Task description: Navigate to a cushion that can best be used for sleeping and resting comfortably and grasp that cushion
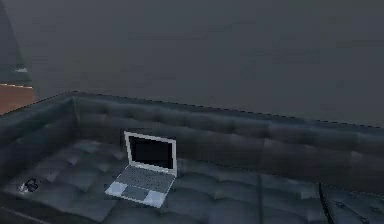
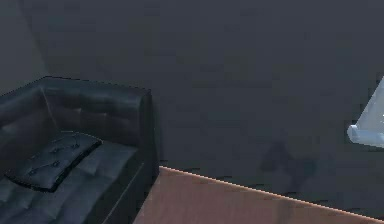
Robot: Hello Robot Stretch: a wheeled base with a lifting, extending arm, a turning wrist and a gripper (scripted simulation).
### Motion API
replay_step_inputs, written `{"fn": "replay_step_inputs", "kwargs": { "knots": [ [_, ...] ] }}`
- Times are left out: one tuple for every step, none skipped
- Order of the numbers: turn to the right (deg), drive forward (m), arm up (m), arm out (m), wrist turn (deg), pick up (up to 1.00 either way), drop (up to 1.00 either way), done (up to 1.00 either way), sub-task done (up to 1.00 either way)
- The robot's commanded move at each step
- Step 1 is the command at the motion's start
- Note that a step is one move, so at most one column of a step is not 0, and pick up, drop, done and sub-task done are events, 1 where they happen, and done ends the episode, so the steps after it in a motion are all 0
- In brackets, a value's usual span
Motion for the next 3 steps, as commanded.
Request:
{"fn": "replay_step_inputs", "kwargs": {
  "knots": [
    [0.0,0.05,0.0,0.0,0.0,0.0,0.0,0.0,0.0],
    [-33.0,0.0,0.0,0.0,0.0,0.0,0.0,0.0,0.0],
    [45.0,0.0,0.0,0.0,0.0,0.0,0.0,0.0,0.0]
  ]
}}
